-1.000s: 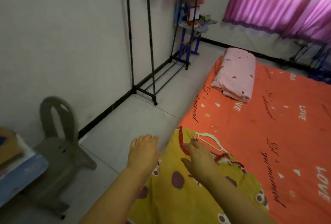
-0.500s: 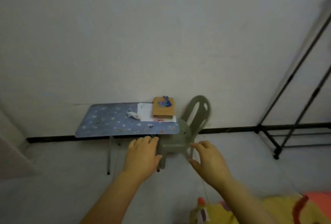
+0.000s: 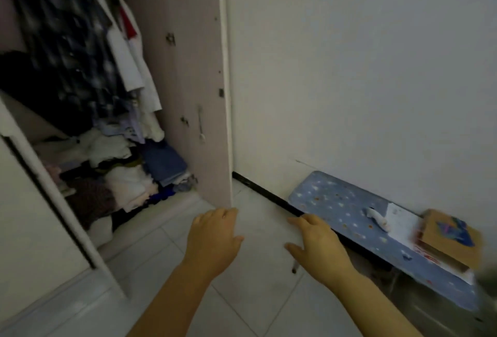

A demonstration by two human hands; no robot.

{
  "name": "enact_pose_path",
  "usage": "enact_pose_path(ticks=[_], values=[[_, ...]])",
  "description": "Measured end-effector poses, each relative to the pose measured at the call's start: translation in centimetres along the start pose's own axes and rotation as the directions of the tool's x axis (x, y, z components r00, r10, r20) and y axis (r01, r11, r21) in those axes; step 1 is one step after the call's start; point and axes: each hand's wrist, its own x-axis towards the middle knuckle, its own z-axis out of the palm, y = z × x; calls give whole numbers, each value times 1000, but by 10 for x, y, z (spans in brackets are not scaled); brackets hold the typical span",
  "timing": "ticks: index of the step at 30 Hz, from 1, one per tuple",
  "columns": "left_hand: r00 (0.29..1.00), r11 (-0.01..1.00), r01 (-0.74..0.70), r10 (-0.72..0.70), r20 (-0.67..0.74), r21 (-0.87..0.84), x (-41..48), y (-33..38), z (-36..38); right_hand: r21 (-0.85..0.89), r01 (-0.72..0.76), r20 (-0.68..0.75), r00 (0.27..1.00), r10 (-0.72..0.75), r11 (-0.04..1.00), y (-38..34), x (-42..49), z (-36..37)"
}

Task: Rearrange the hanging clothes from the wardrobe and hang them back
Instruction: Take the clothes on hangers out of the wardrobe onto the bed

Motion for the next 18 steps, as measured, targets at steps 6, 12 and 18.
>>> enact_pose_path(ticks=[6, 12, 18], values=[[983, 984, 181, -180, -14, 6, 39, -121, -15, -18, 173, 23, 985, -172, 985, -88, 114, 23], [967, 968, 247, -243, -81, 51, 89, -215, -31, -28, 280, 12, 960, -280, 960, -162, 216, 34], [940, 946, 317, -303, -157, 72, 142, -295, -39, -19, 389, 18, 921, -389, 921, -218, 308, 41]])
